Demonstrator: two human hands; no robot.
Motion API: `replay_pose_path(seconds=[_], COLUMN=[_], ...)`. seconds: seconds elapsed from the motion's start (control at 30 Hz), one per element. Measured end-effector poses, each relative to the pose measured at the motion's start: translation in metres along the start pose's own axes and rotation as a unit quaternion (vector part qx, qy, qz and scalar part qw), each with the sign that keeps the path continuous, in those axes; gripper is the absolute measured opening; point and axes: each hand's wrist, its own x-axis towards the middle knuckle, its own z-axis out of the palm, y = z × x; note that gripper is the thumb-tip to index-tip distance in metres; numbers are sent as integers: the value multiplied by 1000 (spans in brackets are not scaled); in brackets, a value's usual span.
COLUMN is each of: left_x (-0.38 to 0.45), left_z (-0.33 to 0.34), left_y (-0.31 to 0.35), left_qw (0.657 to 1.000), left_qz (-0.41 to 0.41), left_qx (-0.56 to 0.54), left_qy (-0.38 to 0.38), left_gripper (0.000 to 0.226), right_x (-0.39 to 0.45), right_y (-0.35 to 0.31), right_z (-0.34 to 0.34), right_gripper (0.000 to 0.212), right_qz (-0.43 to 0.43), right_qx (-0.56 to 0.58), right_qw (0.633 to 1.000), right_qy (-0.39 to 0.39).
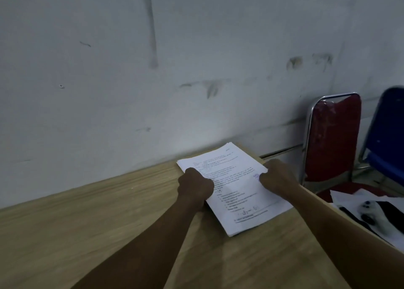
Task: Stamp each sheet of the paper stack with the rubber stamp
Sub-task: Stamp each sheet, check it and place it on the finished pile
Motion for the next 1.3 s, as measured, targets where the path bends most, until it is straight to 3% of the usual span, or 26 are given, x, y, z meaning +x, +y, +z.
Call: replay_pose_path(seconds=[0.47,0.7,0.9,1.0,1.07,1.3], left_x=[16,12,-2,-19,-37,-96], left_z=[-2,-3,-22,-41,-60,-135], left_y=[1,1,11,18,19,17], left_qw=[997,995,998,998,998,993], left_qz=[2,-1,-4,5,17,67], left_qx=[70,88,36,14,10,-7], left_qy=[-18,-34,-54,-67,-64,-101], left_gripper=[16,15,11,17,7,30], right_x=[11,0,-32,-61,-87,-170], right_y=[-10,-14,-31,-47,-59,-95], right_z=[15,12,6,1,-3,-9], right_gripper=[38,47,45,41,37,20], right_qz=[24,44,-35,-70,-102,-193], right_qx=[-45,-12,-2,-9,-14,106], right_qw=[999,999,998,996,994,976], right_qy=[-5,5,55,51,41,6])
